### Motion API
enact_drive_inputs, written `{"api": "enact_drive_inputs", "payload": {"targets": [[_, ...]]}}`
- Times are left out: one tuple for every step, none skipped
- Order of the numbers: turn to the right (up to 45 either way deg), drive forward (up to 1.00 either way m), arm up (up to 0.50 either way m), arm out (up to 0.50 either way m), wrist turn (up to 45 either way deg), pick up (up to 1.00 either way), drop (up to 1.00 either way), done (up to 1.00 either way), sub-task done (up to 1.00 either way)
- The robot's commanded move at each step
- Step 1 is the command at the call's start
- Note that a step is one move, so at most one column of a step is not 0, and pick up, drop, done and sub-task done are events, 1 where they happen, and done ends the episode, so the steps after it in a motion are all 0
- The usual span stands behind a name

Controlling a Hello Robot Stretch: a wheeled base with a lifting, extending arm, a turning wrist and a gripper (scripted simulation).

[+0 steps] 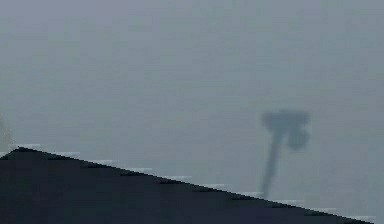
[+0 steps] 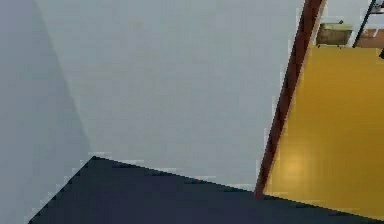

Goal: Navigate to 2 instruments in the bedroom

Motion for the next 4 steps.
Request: {"api": "enact_drive_inputs", "payload": {"targets": [[9.0,0.00,0.00,0.00,0.0,0.00,0.00,0.00,0.00],[0.0,0.35,0.00,0.00,0.0,0.00,0.00,0.00,0.00],[-39.0,0.00,0.00,0.00,0.0,0.00,0.00,0.00,0.00],[0.0,0.45,0.00,0.00,0.0,0.00,0.00,0.00,0.00]]}}
